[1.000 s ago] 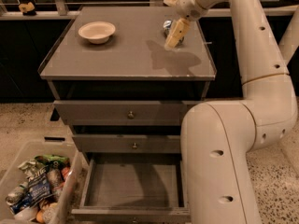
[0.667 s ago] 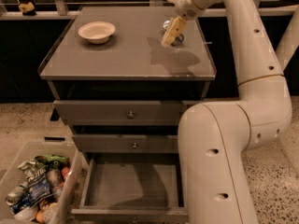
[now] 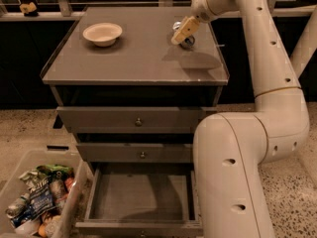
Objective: Place redbull can into bottom drawer
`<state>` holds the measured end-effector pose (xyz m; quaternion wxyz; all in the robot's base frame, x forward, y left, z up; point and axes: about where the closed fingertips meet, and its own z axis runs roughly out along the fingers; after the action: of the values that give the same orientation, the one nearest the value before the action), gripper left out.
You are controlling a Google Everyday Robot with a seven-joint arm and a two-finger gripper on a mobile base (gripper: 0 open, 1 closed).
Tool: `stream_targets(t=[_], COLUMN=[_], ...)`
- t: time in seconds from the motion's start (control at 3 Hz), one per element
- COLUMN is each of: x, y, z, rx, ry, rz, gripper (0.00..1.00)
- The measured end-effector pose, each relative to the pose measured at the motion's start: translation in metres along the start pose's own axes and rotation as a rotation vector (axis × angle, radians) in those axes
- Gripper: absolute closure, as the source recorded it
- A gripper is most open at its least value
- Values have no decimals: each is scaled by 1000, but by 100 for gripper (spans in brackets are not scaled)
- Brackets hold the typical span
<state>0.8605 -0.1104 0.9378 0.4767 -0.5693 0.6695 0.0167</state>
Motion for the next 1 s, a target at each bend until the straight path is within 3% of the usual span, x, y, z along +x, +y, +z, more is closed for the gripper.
stream_targets(t=[0.67,1.0], x=[5,27], y=[2,5], z=[10,38], rx=[-3,2], ry=[21,78], rz=[1,23], gripper=[0,0])
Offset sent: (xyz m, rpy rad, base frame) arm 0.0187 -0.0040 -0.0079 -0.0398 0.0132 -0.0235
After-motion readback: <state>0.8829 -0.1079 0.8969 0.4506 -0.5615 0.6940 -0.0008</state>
